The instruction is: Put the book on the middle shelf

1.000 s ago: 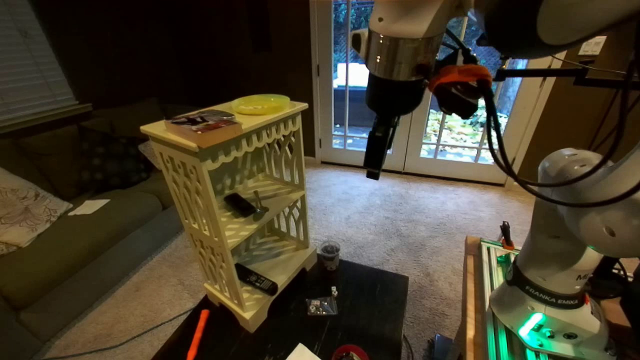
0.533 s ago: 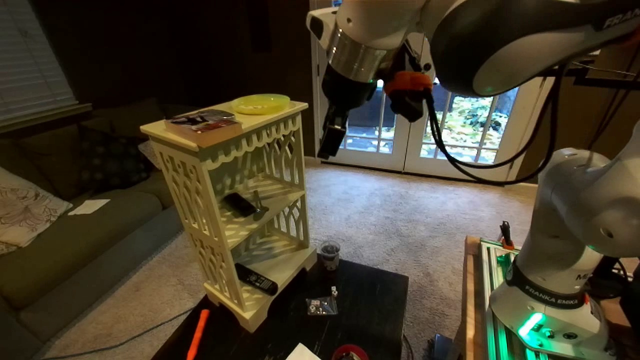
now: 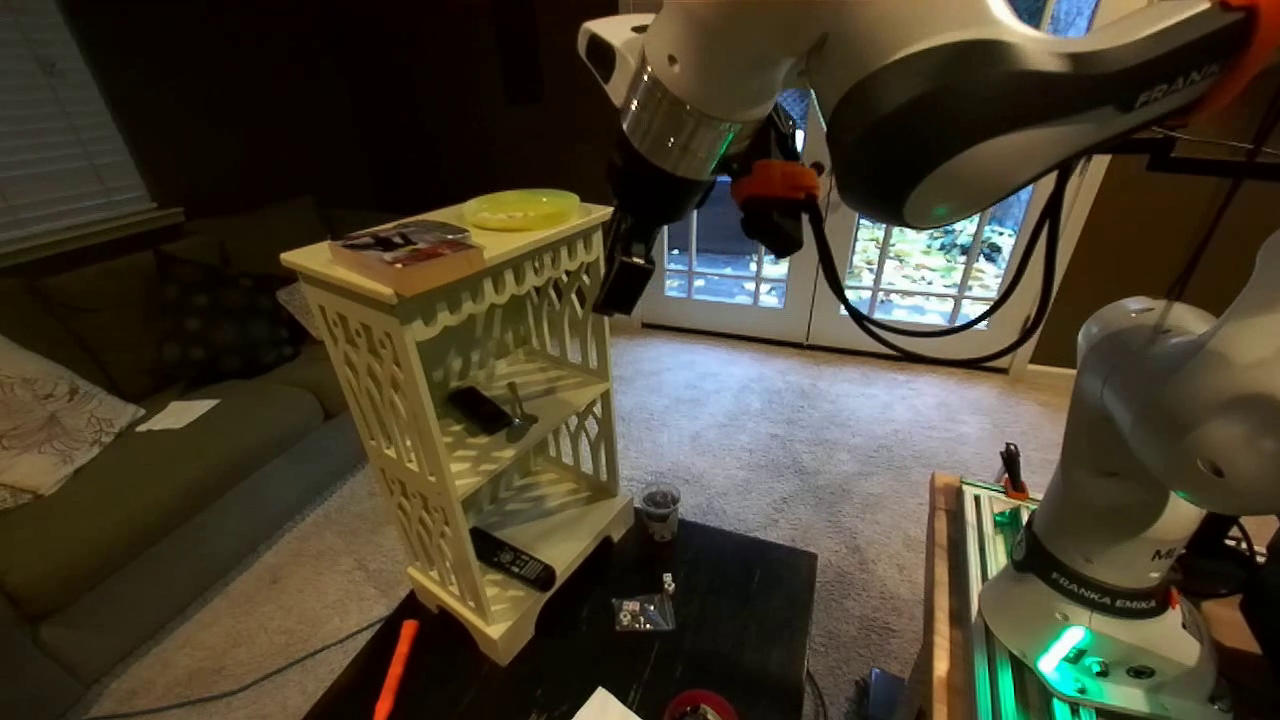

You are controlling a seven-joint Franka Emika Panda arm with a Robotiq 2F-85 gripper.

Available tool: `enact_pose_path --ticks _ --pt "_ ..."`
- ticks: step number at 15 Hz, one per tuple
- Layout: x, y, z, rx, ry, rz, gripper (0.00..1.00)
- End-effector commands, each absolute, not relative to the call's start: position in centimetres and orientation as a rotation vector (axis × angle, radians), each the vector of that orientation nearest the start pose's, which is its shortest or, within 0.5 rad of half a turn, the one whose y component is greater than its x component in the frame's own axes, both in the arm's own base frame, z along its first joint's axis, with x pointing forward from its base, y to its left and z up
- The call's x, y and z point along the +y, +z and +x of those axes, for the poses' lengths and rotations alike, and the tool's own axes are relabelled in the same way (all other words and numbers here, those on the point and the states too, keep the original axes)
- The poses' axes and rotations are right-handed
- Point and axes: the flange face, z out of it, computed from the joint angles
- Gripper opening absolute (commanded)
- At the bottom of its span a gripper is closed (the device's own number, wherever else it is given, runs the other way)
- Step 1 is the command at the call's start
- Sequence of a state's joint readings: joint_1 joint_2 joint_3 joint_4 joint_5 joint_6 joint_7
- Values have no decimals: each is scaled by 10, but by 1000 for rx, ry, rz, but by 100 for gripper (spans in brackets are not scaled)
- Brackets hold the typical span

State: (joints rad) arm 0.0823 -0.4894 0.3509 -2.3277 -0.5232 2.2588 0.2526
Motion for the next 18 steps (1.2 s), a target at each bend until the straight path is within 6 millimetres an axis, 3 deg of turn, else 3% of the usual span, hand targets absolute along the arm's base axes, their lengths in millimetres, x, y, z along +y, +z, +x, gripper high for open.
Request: enact_pose_path --ticks 1,4,8,13,14,15,16,18 --pt "221 547 397 -931 -1286 -3249 100" --pt "248 523 389 -1217 -1442 -3119 100" --pt "261 500 399 -1593 -1627 -2924 100" --pt "265 509 416 -1951 -1882 -2689 100" --pt "266 516 417 -1986 -1953 -2653 100" --pt "272 525 417 -1755 -2053 -2747 100" --pt "261 509 416 -1872 -1899 -2744 100" --pt "268 519 418 -1789 -1980 -2751 100"
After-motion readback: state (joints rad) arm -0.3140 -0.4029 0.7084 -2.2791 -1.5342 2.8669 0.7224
